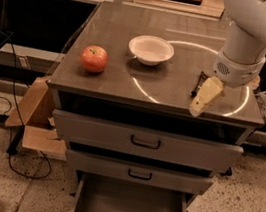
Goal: Place rxbar chocolate into bottom drawer
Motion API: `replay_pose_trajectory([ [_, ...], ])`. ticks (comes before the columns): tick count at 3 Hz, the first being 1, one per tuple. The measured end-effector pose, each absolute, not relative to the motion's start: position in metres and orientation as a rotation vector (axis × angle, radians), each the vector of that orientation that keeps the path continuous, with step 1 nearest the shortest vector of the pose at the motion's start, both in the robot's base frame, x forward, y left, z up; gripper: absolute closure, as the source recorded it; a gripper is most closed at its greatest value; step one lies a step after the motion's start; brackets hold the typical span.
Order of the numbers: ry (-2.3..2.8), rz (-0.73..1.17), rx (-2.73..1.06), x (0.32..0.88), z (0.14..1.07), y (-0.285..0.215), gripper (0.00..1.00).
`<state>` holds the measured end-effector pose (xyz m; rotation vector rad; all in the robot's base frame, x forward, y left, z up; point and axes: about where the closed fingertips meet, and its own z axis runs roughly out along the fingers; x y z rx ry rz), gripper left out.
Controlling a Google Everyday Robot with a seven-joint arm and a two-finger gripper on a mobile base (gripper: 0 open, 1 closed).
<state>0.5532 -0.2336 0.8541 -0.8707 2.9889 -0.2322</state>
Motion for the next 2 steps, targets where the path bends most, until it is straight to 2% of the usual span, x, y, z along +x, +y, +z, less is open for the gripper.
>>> replay_pose_trajectory([
  [1,3.023,-0.319,-0.794,0.5702,0.8369,-0.2548,0.00],
  [2,3.023,-0.318,-0.794,0.5703,0.8369,-0.2547,0.00],
])
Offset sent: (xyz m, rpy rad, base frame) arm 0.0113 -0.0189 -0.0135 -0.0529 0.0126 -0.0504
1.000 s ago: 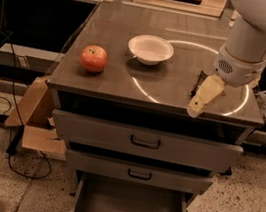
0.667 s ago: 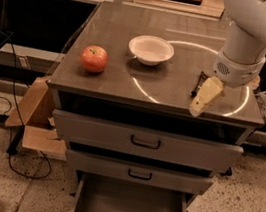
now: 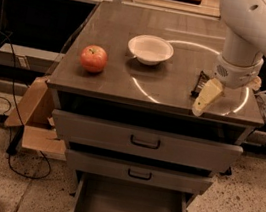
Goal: Place rxbar chocolate into bottom drawer
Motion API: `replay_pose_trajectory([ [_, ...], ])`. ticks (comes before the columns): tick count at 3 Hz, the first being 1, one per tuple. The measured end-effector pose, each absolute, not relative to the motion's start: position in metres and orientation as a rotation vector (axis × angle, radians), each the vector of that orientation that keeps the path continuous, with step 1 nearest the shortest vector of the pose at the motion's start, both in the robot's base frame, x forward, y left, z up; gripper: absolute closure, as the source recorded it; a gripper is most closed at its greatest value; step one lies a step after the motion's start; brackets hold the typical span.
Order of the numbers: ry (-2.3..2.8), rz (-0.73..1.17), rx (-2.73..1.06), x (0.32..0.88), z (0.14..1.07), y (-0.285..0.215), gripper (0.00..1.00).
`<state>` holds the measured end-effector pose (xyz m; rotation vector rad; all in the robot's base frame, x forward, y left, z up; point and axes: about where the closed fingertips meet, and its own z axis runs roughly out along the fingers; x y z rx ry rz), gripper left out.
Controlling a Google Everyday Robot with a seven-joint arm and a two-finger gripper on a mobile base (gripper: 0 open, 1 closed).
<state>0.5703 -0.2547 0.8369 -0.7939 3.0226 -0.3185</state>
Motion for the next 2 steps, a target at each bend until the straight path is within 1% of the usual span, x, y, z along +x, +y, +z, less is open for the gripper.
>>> replay_pose_trajectory([
  [1,3.016,-0.251,-0.801,0.573,0.843,-0.260,0.00],
  [2,2.997,-0.177,-0.792,0.576,0.863,-0.276,0.00],
])
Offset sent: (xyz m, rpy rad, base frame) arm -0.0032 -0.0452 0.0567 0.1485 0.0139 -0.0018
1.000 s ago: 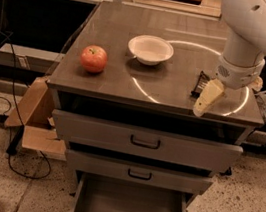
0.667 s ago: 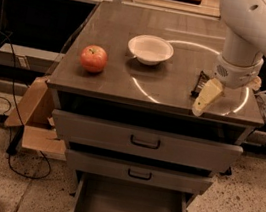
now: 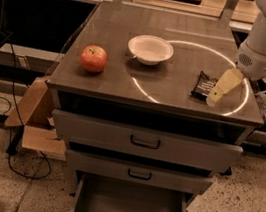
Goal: Place rxbar chocolate into bottom drawer
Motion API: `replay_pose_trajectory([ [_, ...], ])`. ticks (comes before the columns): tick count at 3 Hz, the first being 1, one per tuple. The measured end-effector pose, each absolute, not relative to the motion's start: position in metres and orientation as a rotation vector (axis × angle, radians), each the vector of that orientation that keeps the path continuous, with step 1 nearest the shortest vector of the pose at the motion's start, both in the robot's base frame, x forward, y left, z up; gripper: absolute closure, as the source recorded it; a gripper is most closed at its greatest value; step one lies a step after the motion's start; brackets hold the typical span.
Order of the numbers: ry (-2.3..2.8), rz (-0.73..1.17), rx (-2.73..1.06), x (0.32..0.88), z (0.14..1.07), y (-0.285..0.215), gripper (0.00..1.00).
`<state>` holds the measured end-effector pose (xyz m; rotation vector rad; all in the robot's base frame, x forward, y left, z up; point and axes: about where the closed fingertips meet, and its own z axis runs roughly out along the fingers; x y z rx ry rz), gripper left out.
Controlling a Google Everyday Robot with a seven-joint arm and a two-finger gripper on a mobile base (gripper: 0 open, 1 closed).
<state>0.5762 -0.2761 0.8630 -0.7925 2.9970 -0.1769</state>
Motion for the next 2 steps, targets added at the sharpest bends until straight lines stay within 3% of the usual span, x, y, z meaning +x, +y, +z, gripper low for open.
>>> replay_pose_trajectory([
  [2,2.982,-0.249,-0.740,0.5878,0.8607,-0.2746,0.00],
])
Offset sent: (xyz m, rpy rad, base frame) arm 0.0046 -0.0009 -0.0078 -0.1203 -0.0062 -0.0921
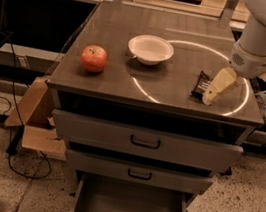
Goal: Place rxbar chocolate into bottom drawer
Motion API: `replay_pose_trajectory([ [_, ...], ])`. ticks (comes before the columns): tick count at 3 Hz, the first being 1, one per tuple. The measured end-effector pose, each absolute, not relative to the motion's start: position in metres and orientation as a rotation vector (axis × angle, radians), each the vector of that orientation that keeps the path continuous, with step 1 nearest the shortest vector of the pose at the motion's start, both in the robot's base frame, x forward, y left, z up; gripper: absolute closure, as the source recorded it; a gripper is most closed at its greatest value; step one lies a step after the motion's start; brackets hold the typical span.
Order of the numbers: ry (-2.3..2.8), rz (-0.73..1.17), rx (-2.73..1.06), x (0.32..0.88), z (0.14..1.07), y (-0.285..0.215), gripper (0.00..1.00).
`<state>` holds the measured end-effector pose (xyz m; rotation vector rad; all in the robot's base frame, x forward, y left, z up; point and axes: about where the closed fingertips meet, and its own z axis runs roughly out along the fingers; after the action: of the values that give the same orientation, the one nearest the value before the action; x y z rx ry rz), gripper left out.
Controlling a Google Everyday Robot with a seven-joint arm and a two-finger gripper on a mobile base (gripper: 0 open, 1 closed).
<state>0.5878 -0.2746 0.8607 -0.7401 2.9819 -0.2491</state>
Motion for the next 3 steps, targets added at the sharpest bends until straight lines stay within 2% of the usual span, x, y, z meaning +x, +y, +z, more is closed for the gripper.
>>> replay_pose_trajectory([
  [1,3.009,-0.346,-0.613,0.5903,0.8559,-0.2779,0.00],
  [3,3.024,-0.274,-0.616,0.5985,0.8525,-0.2746,0.00],
])
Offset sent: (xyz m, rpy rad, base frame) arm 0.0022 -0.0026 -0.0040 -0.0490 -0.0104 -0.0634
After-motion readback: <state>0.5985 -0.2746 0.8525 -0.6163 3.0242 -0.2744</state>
